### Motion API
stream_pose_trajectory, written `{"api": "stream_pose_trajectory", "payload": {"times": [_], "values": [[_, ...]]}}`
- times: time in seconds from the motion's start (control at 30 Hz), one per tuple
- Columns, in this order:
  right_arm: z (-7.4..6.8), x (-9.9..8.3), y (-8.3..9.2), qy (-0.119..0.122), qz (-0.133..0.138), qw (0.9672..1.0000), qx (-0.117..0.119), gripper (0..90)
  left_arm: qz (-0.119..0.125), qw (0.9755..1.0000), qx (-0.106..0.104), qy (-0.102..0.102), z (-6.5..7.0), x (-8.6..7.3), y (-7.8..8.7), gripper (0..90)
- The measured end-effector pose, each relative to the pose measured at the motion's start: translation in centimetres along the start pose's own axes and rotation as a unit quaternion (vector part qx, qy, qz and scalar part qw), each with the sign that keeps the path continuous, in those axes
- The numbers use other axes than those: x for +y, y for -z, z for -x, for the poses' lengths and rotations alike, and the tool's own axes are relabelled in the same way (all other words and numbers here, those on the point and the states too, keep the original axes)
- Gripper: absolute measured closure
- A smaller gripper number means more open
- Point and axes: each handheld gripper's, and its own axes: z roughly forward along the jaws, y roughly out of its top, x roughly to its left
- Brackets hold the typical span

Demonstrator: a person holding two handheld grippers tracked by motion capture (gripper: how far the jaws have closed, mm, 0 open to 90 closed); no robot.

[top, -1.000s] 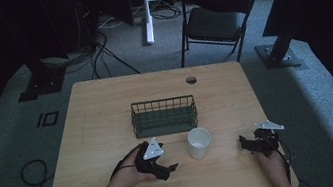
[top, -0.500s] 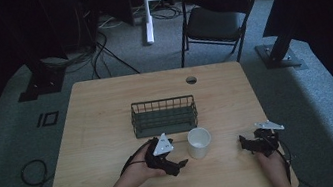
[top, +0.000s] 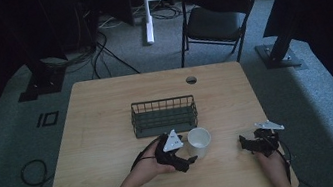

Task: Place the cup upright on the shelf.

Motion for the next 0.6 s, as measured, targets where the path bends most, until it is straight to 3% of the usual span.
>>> {"api": "stream_pose_trajectory", "payload": {"times": [0.2, 0.6], "values": [[0.0, 0.0, 0.0, 0.0, 0.0, 1.0, 0.0, 10.8, 0.005, 1.0, 0.0, -0.008, 0.3, 0.7, -0.8, 9.9], [0.0, 0.0, 0.0, 0.0, 0.0, 1.0, 0.0, 10.8, 0.025, 0.9997, 0.001, -0.004, 0.3, 2.0, -2.1, 10.0]]}}
